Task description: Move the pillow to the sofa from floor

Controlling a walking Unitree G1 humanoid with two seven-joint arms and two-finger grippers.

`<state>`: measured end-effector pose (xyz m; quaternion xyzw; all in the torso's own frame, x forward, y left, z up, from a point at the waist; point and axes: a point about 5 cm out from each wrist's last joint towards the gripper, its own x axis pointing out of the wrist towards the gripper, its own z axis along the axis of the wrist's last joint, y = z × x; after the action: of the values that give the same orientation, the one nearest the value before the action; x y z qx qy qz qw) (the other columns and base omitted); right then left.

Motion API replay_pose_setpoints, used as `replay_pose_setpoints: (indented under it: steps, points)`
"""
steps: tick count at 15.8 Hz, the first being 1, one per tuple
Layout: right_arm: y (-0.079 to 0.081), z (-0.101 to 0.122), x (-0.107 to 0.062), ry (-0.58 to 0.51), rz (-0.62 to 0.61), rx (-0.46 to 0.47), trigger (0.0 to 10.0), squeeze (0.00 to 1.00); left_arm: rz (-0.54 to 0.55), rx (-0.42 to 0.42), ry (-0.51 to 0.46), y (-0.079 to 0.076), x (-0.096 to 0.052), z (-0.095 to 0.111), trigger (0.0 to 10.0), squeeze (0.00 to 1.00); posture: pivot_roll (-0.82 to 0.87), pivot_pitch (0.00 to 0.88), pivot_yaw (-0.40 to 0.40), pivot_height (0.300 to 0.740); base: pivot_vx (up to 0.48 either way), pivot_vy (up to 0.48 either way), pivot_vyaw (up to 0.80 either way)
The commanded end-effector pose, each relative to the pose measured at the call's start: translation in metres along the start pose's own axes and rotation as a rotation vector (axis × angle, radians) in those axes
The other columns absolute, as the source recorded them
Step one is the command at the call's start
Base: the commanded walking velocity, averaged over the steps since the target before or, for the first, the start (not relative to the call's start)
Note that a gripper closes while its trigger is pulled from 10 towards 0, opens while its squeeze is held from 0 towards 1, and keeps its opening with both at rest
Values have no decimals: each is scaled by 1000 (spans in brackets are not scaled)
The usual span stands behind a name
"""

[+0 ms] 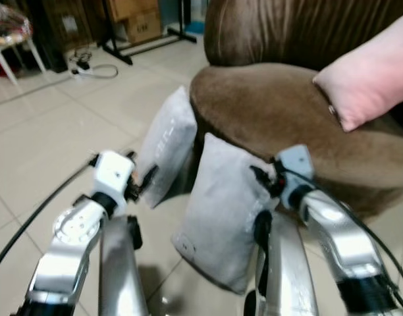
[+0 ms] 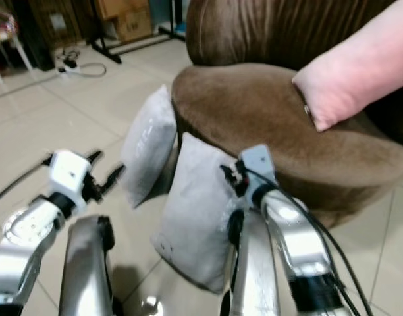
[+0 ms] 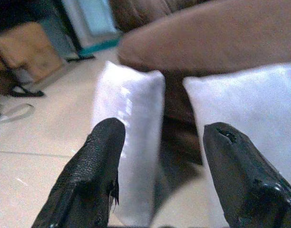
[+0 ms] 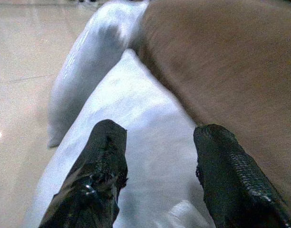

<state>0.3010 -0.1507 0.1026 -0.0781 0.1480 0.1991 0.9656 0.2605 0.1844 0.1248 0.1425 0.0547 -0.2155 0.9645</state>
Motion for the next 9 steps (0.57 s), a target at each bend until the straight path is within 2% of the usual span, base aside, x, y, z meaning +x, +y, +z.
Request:
replay_pose_setpoints:
  steps: [1, 5, 9]
  points:
    - [3, -2, 14, 26, 33, -17, 10000, 1000, -82, -3, -1, -2, 0, 5, 10000, 0, -93, 0, 11, 356, 0, 0, 0]
    - [1, -4, 44, 121, 1, -48, 10000, 1000, -297, 5, 16, -10, -2, 6, 10000, 0, -84, 0, 16, 356, 0, 0, 0]
    - [-9, 2, 56, 175, -77, -121, 10000, 1000, -336, 1, 13, -11, -3, 8, 10000, 0, -82, 0, 15, 356, 0, 0, 0]
